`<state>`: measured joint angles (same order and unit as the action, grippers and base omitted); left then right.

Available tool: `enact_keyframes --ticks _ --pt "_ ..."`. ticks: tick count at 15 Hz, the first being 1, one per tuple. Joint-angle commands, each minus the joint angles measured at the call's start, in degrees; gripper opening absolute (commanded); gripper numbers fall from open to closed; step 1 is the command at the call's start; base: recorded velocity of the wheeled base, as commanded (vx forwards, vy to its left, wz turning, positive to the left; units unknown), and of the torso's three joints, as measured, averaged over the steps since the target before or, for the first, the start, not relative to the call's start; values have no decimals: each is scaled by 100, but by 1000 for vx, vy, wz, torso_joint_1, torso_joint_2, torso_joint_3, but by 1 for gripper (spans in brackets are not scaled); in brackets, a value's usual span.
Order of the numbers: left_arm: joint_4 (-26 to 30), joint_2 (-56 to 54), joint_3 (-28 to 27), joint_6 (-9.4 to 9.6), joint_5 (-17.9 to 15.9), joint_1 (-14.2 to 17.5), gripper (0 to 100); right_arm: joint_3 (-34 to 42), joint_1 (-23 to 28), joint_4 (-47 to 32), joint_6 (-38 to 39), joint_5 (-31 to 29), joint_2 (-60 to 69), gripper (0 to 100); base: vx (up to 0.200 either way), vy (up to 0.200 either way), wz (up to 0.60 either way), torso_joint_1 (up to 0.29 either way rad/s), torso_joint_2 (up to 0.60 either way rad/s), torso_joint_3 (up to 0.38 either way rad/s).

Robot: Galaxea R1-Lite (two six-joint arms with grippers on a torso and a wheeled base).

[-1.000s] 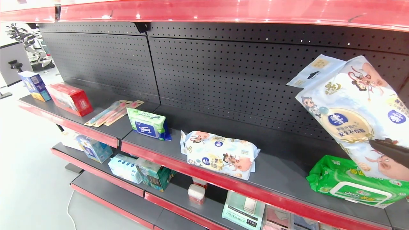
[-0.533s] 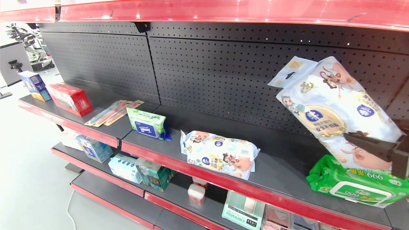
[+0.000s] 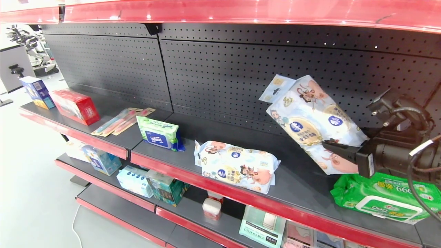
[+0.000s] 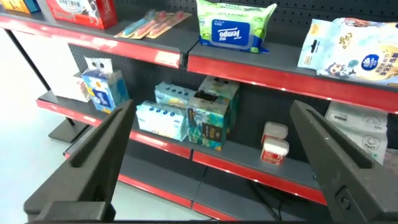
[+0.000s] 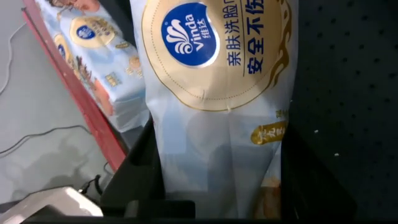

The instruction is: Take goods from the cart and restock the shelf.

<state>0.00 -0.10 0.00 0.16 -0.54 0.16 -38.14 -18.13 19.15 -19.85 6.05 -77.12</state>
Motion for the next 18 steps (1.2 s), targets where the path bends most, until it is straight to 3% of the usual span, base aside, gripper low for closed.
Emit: enact_keyframes --ticks 1,4,8,12,18 --pt "0 10 0 2 1 2 100 44 -86 98 25 -7 -304 0 0 0 0 0 0 0" --pt "0 10 0 2 1 2 100 79 -147 941 -10 -51 -840 0 0 0 0 0 0 0" --pt "0 10 0 2 1 2 100 -237 -226 1047 16 -139 -1297 0 0 0 0 0 0 0" --pt "0 10 0 2 1 2 100 -360 -112 2022 -2 -139 -2000 0 0 0 0 0 0 0" --pt "0 10 0 2 1 2 100 -773 152 2040 -90 -139 -2527 0 0 0 0 0 0 0"
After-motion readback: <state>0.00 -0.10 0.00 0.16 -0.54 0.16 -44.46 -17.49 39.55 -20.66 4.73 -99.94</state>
